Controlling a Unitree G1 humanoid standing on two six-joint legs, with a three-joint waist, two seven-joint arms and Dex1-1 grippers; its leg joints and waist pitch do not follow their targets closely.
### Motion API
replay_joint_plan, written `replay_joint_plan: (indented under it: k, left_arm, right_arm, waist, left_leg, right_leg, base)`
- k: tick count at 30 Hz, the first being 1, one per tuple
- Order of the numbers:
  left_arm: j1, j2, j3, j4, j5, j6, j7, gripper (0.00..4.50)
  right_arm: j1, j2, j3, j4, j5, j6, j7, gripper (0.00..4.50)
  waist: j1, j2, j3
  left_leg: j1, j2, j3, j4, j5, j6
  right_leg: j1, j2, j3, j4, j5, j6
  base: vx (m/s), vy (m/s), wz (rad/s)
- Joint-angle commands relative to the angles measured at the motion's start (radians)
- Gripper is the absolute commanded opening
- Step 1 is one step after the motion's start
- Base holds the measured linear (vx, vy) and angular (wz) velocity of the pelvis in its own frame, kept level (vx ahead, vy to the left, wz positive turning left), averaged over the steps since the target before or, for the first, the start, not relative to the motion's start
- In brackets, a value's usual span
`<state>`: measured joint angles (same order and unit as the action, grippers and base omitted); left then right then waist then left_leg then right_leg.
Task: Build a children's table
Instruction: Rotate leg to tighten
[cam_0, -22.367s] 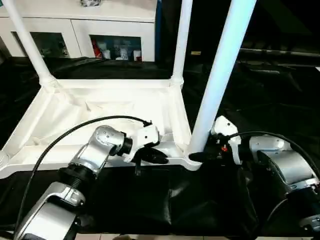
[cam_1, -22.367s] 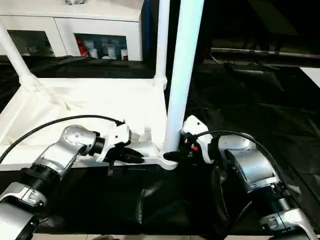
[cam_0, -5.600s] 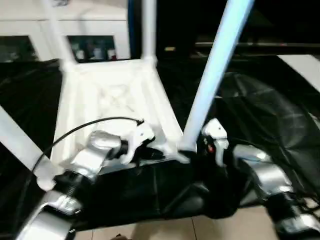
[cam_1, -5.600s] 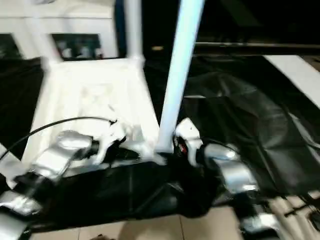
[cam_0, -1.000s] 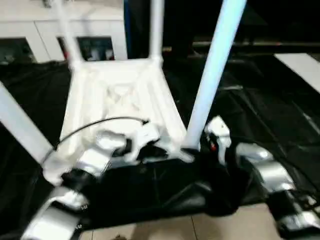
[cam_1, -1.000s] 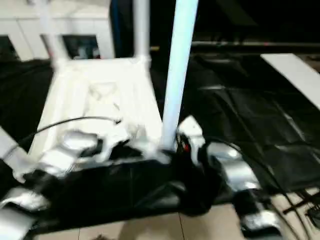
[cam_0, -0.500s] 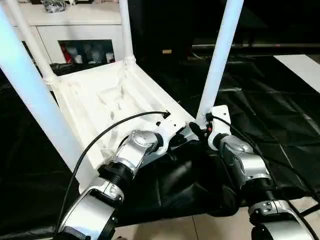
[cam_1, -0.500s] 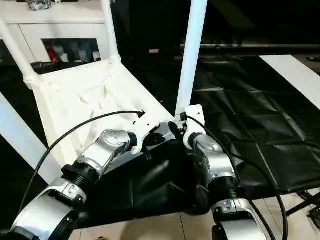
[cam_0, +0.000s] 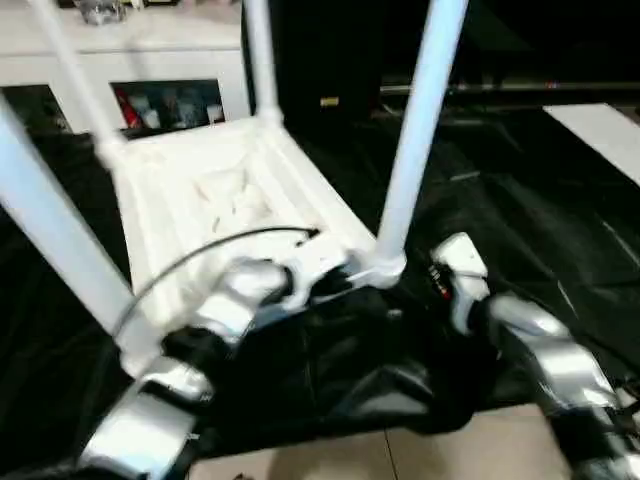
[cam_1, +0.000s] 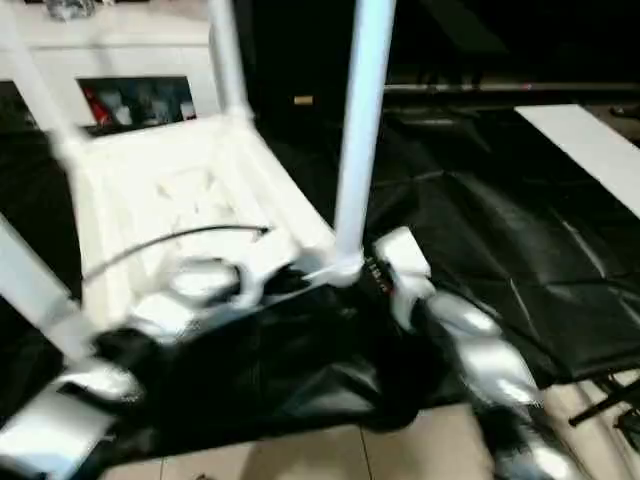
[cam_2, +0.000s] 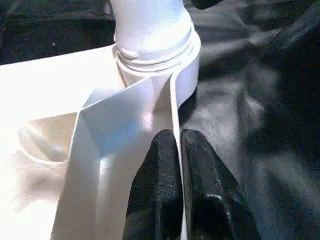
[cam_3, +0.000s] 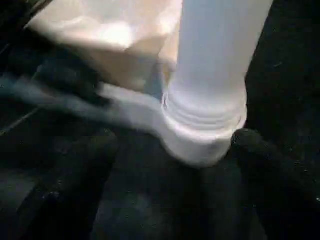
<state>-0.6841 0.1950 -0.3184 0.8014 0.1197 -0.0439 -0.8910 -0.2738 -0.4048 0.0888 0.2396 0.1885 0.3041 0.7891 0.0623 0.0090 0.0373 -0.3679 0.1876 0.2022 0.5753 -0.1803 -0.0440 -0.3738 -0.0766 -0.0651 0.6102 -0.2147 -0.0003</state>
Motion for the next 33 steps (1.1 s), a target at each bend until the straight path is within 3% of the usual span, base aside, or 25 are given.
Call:
replay_joint_plan:
  k: [1, 4, 5, 9, 13, 17, 18, 22, 24, 25, 26, 27, 28, 29, 31, 33]
  left_arm:
    - [0.037, 0.011, -0.057, 0.019, 0.017, -0.03, -0.072, 0.0]
    - [0.057, 0.057, -0.077, -0.017, -0.004, -0.064, -0.207, 0.0]
    - [0.065, 0.069, -0.077, -0.04, -0.024, -0.062, -0.254, 0.0]
    - [0.076, 0.101, -0.081, -0.067, -0.044, -0.083, -0.344, 0.0]
    - [0.076, 0.142, -0.084, -0.061, -0.033, -0.122, -0.384, 0.0]
    - [0.068, 0.155, -0.058, -0.048, -0.031, -0.123, -0.349, 0.0]
    - [0.068, 0.155, -0.058, -0.048, -0.031, -0.123, -0.349, 0.47]
    - [0.093, 0.174, -0.023, -0.121, -0.081, -0.044, -0.379, 0.68]
    - [0.121, 0.183, 0.005, -0.19, -0.126, -0.011, -0.383, 0.95]
    - [0.138, 0.188, 0.022, -0.234, -0.153, 0.015, -0.386, 1.01]
    - [0.138, 0.188, 0.022, -0.234, -0.153, 0.015, -0.386, 1.01]
    - [0.19, 0.204, 0.069, -0.364, -0.22, 0.083, -0.368, 1.09]
    - [0.202, 0.207, 0.082, -0.395, -0.236, 0.101, -0.36, 1.09]
    - [0.253, 0.204, 0.148, -0.52, -0.313, 0.18, -0.306, 1.36]
    - [0.285, 0.196, 0.19, -0.592, -0.355, 0.229, -0.265, 1.49]
    - [0.338, 0.14, 0.293, -0.68, -0.351, 0.275, -0.08, 1.53]
  right_arm:
    - [0.009, -0.029, 0.008, -0.054, 0.026, 0.019, 0.061, 4.06]
    - [0.035, -0.073, -0.032, -0.079, 0.044, 0.027, 0.079, 4.06]
    - [0.035, -0.081, -0.052, -0.074, 0.044, 0.024, 0.071, 4.06]
    - [0.042, -0.101, -0.086, -0.079, 0.052, 0.033, 0.052, 4.06]
    - [0.049, -0.102, -0.091, -0.085, 0.055, 0.038, 0.044, 4.06]
    - [0.051, -0.08, -0.073, -0.098, 0.06, 0.037, 0.038, 4.06]
    - [0.051, -0.08, -0.073, -0.098, 0.06, 0.037, 0.038, 4.14]
    - [0.048, -0.056, -0.078, -0.101, 0.062, 0.032, 0.02, 4.14]
    - [0.052, -0.049, -0.084, -0.107, 0.064, 0.03, 0.006, 4.14]
    - [0.056, -0.045, -0.089, -0.113, 0.068, 0.03, -0.001, 4.14]
    - [0.056, -0.045, -0.089, -0.113, 0.068, 0.03, -0.001, 4.14]
    - [0.074, -0.036, -0.106, -0.136, 0.07, 0.03, -0.026, 4.14]
    - [0.079, -0.035, -0.112, -0.142, 0.071, 0.031, -0.033, 4.14]
    - [0.099, -0.025, -0.142, -0.17, 0.075, 0.034, -0.073, 4.14]
    - [0.112, -0.018, -0.162, -0.188, 0.076, 0.034, -0.103, 4.14]
    - [0.137, 0.015, -0.211, -0.236, 0.065, 0.049, -0.205, 4.14]
  waist:
    - [0.006, -0.011, -0.043]
    - [0.004, -0.008, -0.044]
    - [0.003, -0.004, -0.046]
    - [0.008, 0.001, -0.047]
    - [0.017, 0.003, -0.048]
    - [0.022, -0.002, -0.046]
    - [0.022, -0.001, -0.046]
    - [0.022, 0.0, -0.045]
    - [0.015, 0.0, -0.047]
    - [0.017, 0.007, -0.049]
    - [0.013, 0.005, -0.05]
    - [0.014, 0.016, -0.054]
    - [0.013, 0.012, -0.055]
    - [0.014, 0.023, -0.054]
    - [0.012, 0.017, -0.057]
    - [0.01, 0.019, -0.052]
  left_leg:
    - [0.01, 0.054, -0.031, -0.065, -0.233, 0.059]
    - [0.012, 0.057, -0.033, -0.067, -0.238, 0.049]
    - [0.014, 0.059, -0.031, -0.067, -0.233, 0.041]
    - [0.014, 0.058, -0.028, -0.066, -0.211, 0.042]
    - [0.015, 0.058, -0.025, -0.063, -0.2, 0.039]
    - [0.016, 0.058, -0.025, -0.064, -0.215, 0.034]
    - [0.017, 0.059, -0.025, -0.064, -0.216, 0.032]
    - [0.017, 0.06, -0.026, -0.067, -0.23, 0.019]
    - [0.011, 0.057, -0.028, -0.066, -0.207, 0.019]
    - [0.014, 0.057, -0.027, -0.065, -0.201, 0.019]
    - [0.012, 0.057, -0.026, -0.064, -0.191, 0.024]
    - [0.011, 0.058, -0.026, -0.059, -0.155, 0.034]
    - [0.008, 0.062, -0.027, -0.06, -0.143, 0.035]
    - [0.01, 0.057, -0.024, -0.056, -0.131, 0.05]
    - [0.007, 0.057, -0.023, -0.052, -0.111, 0.063]
    - [0.005, 0.054, -0.021, -0.05, -0.119, 0.075]
  right_leg:
    - [0.028, -0.082, 0.053, -0.103, -0.283, -0.16]
    - [0.026, -0.08, 0.052, -0.098, -0.265, -0.182]
    - [0.025, -0.08, 0.053, -0.093, -0.225, -0.205]
    - [0.027, -0.079, 0.053, -0.083, -0.15, -0.233]
    - [0.029, -0.079, 0.051, -0.078, -0.11, -0.241]
    - [0.029, -0.082, 0.051, -0.08, -0.15, -0.232]
    - [0.028, -0.082, 0.052, -0.081, -0.156, -0.232]
    - [0.027, -0.084, 0.054, -0.083, -0.192, -0.223]
    - [0.031, -0.082, 0.052, -0.077, -0.162, -0.229]
    - [0.03, -0.082, 0.053, -0.075, -0.146, -0.233]
    - [0.03, -0.08, 0.053, -0.073, -0.122, -0.237]
    - [0.031, -0.078, 0.053, -0.062, -0.049, -0.25]
    - [0.034, -0.08, 0.053, -0.058, -0.013, -0.257]
    - [0.029, -0.075, 0.052, -0.057, 0.023, -0.269]
    - [0.032, -0.072, 0.05, -0.052, 0.077, -0.286]
    - [0.028, -0.068, 0.048, -0.057, 0.059, -0.289]
  base:
    - [0.0, 0.0, 0.0]
    - [0.0, 0.0, 0.0]
    - [0.0, 0.0, 0.0]
    - [0.0, 0.0, 0.0]
    - [0.0, 0.0, 0.0]
    - [0.0, 0.0, 0.0]
    - [0.0, 0.0, 0.0]
    - [0.0, 0.0, 0.0]
    - [0.0, 0.0, 0.0]
    - [0.0, 0.0, 0.0]
    - [0.0, 0.0, 0.0]
    - [0.0, 0.0, 0.0]
    - [0.0, 0.0, 0.0]
    - [0.0, 0.0, 0.0]
    - [0.0, 0.0, 0.0]
    - [0.0, 0.0, 0.0]
